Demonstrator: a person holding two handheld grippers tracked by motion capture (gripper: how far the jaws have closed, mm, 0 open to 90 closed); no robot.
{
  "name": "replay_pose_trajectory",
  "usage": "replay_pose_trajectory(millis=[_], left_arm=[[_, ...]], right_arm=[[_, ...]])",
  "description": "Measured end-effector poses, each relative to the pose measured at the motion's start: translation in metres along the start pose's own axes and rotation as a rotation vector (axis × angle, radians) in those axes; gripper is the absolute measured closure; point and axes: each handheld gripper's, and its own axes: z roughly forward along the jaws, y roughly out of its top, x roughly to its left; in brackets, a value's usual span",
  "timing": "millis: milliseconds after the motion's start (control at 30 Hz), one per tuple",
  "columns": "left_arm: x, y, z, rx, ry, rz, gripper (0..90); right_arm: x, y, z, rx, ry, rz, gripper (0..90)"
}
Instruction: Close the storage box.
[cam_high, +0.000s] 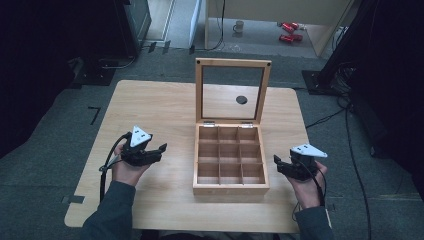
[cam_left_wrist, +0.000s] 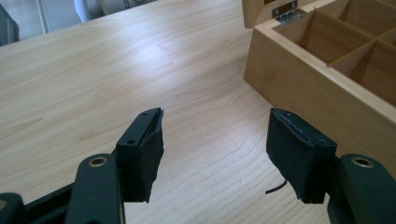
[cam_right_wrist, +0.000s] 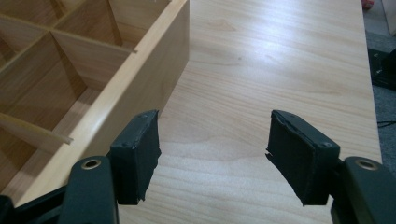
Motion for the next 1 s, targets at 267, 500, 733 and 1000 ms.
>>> replay_pose_trajectory(millis=[267,500,733,1000], left_arm=[[-0.002,0.017,0.000,-0.008,-0.004,0.023,36.6],[-0.004,0.030,0.000,-0.025,-0.012,0.029,36.8],[-0.003,0.041,0.004,-0.028,-0.014,0.038,38.6],[-0.003,0.051,0.011,-0.034,-0.023,0.042,40.5]], right_arm=[[0.005,0.019,-0.006,-0.022,0.000,-0.024,33.9],[0.009,0.035,-0.008,-0.040,-0.003,-0.048,33.9],[0.015,0.050,-0.006,-0.044,-0.004,-0.078,34.8],[0.016,0.069,0.000,-0.066,0.006,-0.082,37.8]])
